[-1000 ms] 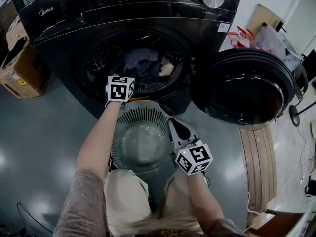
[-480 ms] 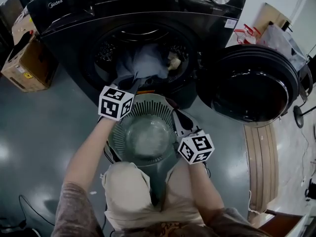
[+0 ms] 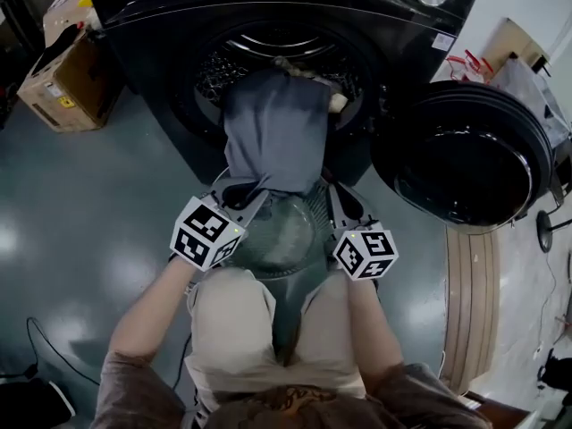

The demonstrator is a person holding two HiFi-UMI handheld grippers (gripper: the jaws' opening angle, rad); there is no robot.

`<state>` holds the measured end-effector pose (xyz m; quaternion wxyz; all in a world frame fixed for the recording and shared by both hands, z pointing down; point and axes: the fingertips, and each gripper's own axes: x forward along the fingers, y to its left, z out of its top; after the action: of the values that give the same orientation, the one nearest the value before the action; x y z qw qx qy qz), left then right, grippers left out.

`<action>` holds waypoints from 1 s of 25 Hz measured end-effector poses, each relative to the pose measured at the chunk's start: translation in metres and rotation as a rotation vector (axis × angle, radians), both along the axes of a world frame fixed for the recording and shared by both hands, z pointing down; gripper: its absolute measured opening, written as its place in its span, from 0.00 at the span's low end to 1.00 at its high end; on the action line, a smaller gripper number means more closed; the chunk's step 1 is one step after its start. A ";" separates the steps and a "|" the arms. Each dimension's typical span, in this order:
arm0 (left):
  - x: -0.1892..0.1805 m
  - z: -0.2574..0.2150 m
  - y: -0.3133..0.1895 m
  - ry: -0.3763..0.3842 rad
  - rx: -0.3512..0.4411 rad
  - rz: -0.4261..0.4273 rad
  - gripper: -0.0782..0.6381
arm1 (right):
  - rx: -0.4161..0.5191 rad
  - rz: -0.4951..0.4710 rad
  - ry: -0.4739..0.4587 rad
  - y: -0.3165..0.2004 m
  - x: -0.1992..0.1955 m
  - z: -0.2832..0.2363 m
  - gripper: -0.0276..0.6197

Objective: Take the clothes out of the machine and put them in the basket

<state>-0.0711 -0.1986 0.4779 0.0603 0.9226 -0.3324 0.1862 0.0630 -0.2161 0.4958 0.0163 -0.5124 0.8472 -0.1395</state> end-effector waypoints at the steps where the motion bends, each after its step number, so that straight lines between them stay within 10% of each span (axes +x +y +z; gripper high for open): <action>1: 0.000 -0.001 0.004 0.001 0.001 0.001 0.16 | 0.001 -0.006 0.003 0.000 -0.002 0.000 0.04; 16: -0.010 -0.019 -0.045 0.054 0.066 -0.133 0.50 | 0.011 -0.017 0.007 0.005 -0.003 -0.003 0.04; 25: -0.010 0.007 -0.148 -0.051 0.099 -0.234 0.57 | 0.039 -0.030 0.020 0.014 -0.009 -0.015 0.04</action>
<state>-0.0811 -0.3471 0.4852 0.0273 0.8743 -0.4480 0.1845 0.0545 -0.2017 0.4809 0.0158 -0.5005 0.8575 -0.1181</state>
